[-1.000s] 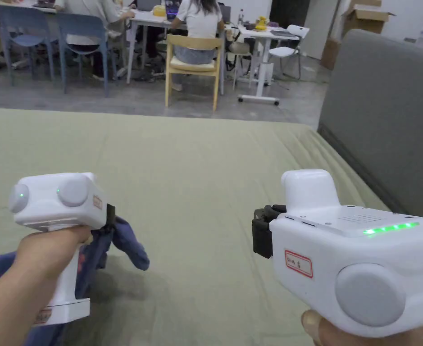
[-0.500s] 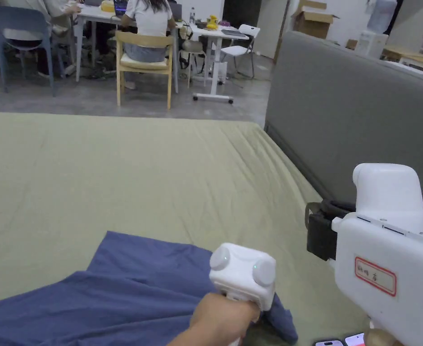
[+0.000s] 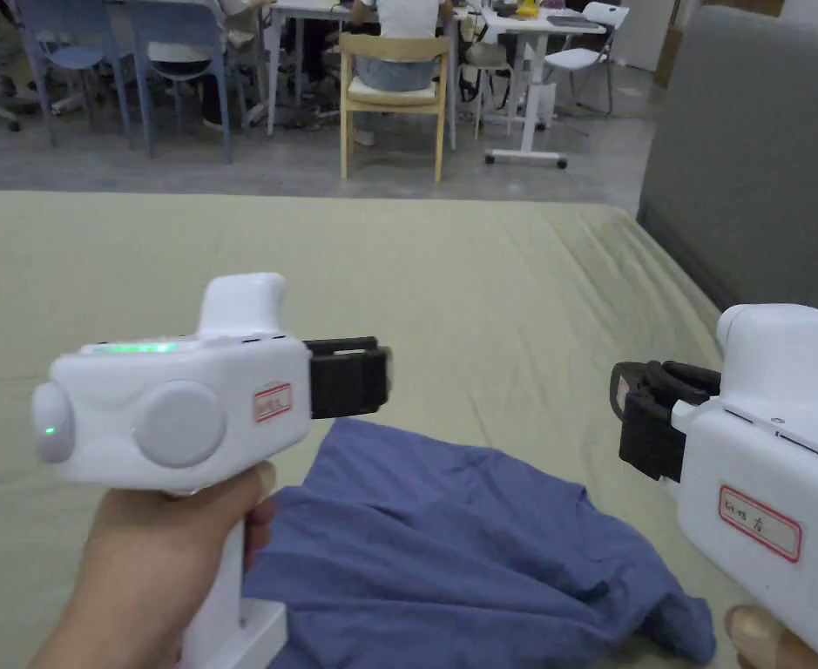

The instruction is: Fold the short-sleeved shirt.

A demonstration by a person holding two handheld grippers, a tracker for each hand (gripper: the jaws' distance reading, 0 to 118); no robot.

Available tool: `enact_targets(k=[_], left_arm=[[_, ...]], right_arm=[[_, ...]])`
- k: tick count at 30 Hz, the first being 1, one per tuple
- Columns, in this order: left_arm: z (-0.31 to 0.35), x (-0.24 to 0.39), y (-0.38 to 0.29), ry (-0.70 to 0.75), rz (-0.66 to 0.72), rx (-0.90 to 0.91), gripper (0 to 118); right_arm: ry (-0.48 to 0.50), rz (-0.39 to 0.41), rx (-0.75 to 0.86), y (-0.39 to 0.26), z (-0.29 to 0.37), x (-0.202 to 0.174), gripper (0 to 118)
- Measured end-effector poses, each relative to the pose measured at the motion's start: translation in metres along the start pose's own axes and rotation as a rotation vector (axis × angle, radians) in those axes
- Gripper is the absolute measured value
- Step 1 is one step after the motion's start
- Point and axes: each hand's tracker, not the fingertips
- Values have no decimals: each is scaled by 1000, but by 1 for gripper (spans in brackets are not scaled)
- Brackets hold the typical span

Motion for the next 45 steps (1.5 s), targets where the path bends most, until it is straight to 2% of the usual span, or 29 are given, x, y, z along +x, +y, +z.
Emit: enact_targets(k=[1, 2, 3, 4, 7, 9, 13, 14, 15, 16, 17, 21, 23, 24, 26, 27, 28, 29, 30, 32, 33, 34, 35, 36, 37, 38, 41, 43, 45], left_arm=[[13, -19, -16, 125, -48, -14, 118], [22, -39, -32, 192, -65, -48, 99], [24, -57, -50, 215, -29, -99, 7], [26, -76, -68, 264, 91, -130, 0], [17, -107, -119, 143, 244, -281, 0], [-9, -121, -131, 208, 245, -342, 0], [-49, -148, -135, 234, 235, -309, 0], [-65, -155, -137, 261, 217, -311, 29], [-84, -163, -140, 310, 195, -320, 105], [-109, -172, -145, 360, 167, -370, 118], [-128, -180, -150, 356, 159, -446, 118], [-187, -205, -165, 365, 208, -464, 118], [-213, -208, -175, 357, 184, -492, 117], [-220, -209, -180, 410, 143, -540, 117], [-215, -205, -182, 395, 140, -500, 107], [-207, -201, -178, 389, 142, -467, 107], [-200, -196, -173, 395, 129, -437, 90], [-191, -193, -168, 389, 106, -403, 66], [-187, -196, -166, 273, 157, -357, 0], [-174, -198, -162, 289, 223, -373, 0], [-164, -191, -153, 270, 240, -373, 0], [-156, -193, -149, 242, 275, -346, 0], [-150, -193, -146, 239, 298, -324, 0], [-144, -192, -142, 243, 293, -325, 0], [-154, -199, -146, 244, 281, -329, 0], [-153, -198, -146, 243, 269, -329, 0], [-156, -196, -151, 258, 214, -328, 0], [-158, -196, -156, 258, 212, -339, 0], [-161, -197, -163, 239, 248, -382, 0]], right_arm=[[25, -20, -27, -8, -12, -5, 2], [39, -34, -59, -17, -23, -11, 2], [57, -40, -88, -25, -33, -17, 2], [77, -33, -123, -32, -44, -23, 2], [91, -11, -171, -46, -69, -39, 2], [101, -6, -191, -49, -81, -46, 2], [93, 7, -231, -56, -105, -49, 2], [89, 8, -241, -58, -110, -48, 2], [82, 6, -253, -60, -116, -46, 2], [72, 0, -269, -62, -121, -43, 2], [67, -3, -280, -64, -126, -40, 2], [41, 3, -320, -75, -146, -27, 2], [29, 9, -345, -79, -161, -19, 2], [24, 7, -354, -80, -169, -13, 2], [13, 12, -381, -79, -191, 2, 2], [-7, 28, -397, -77, -204, 11, 2], [-20, 36, -401, -74, -219, 22, 2], [-26, 39, -408, -71, -234, 32, 2], [-26, 35, -418, -68, -251, 43, 2], [-29, 50, -490, -66, -291, 63, 2], [20, 54, -540, -66, -311, 71, 3], [60, 51, -607, -69, -332, 78, 16], [79, 57, -667, -72, -350, 82, 49], [75, 83, -732, -78, -369, 84, 112], [37, 99, -783, -89, -385, 86, 118], [-9, 136, -724, -83, -387, 91, 115], [-67, 148, -812, -98, -403, 77, 115], [-114, 144, -858, -110, -417, 79, 115], [-174, 184, -886, -125, -430, 81, 115]])
